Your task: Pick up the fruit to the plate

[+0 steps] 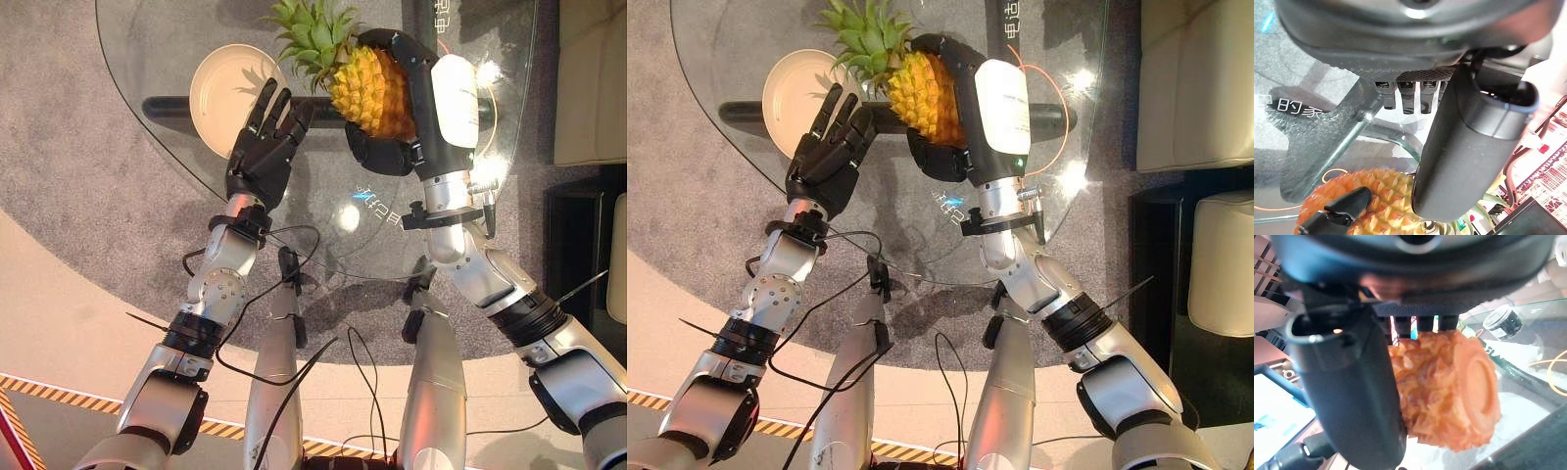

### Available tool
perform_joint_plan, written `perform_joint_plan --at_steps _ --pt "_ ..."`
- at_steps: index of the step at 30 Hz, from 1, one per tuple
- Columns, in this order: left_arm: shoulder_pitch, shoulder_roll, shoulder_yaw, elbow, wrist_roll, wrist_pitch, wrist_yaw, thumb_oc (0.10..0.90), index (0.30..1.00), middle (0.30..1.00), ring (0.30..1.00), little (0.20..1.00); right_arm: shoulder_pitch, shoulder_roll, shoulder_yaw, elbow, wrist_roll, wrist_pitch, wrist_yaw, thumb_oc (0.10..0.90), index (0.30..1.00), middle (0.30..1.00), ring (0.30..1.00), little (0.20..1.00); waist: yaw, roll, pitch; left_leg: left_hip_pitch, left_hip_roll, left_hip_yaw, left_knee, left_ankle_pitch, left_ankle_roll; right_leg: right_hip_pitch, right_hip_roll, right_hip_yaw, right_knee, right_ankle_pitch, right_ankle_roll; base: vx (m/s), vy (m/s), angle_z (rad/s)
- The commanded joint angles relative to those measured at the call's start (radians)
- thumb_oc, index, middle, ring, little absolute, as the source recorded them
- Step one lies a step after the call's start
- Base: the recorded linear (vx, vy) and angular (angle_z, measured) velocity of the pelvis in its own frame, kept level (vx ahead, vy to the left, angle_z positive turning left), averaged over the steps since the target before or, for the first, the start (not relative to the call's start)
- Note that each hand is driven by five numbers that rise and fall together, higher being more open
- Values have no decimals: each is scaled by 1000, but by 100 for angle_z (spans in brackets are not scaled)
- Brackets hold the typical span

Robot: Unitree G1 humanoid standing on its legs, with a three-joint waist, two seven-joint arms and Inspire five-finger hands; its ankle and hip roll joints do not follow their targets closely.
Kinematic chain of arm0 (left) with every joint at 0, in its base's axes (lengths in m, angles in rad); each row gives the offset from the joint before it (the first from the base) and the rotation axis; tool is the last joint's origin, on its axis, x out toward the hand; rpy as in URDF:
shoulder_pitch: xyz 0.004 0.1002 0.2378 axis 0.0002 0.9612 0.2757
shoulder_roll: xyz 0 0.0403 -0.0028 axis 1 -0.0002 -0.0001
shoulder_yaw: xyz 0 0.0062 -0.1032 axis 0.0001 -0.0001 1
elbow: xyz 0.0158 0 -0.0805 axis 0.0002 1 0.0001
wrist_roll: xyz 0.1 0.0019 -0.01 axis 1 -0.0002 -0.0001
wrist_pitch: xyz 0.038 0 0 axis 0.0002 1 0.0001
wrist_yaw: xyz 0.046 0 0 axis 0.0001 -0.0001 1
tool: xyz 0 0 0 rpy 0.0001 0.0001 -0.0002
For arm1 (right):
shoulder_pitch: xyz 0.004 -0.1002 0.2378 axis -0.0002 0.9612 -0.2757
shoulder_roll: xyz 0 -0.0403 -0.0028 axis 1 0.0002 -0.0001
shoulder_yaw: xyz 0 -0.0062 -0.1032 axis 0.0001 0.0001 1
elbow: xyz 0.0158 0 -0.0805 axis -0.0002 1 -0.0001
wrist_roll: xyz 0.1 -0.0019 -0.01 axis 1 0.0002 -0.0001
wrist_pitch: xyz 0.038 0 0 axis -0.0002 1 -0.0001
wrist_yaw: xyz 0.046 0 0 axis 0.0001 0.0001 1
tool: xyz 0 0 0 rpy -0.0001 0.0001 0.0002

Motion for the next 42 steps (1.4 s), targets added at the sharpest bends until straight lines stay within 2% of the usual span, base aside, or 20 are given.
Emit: perform_joint_plan --at_steps 1,17,27,31,42 --pt "-94 11 -28 -141 -17 -39 -71 800 900 900 900 900 -183 5 21 -221 -6 -88 -21 100 300 300 300 200 9 -14 -26 -22 15 -20 79 -48 -17 82 -26 -25 -151 91 54 0 0 0" --pt "-107 9 -50 -164 -64 -27 -106 800 900 900 900 900 -207 10 76 -248 16 -72 24 100 300 300 300 200 15 -13 -26 -30 12 -21 82 -47 -16 80 -30 -30 -152 92 52 0 0 0" --pt "-110 -1 -44 -175 -117 -82 -104 800 900 900 900 900 -215 10 94 -246 23 -65 21 100 300 300 300 200 16 -16 -26 -33 12 -22 81 -45 -16 81 -30 -32 -153 90 50 0 0 0" --pt "-103 -6 -33 -187 -126 -105 -142 800 900 900 900 900 -210 12 92 -248 22 -61 32 100 300 300 300 200 17 -17 -26 -33 12 -24 80 -45 -16 79 -29 -32 -152 89 49 0 0 0" --pt "-107 -8 -32 -224 -109 -110 -242 800 900 900 900 900 -200 12 86 -247 30 -53 44 100 300 300 300 200 16 -17 -26 -34 11 -23 81 -47 -16 79 -28 -29 -153 89 47 0 0 0"
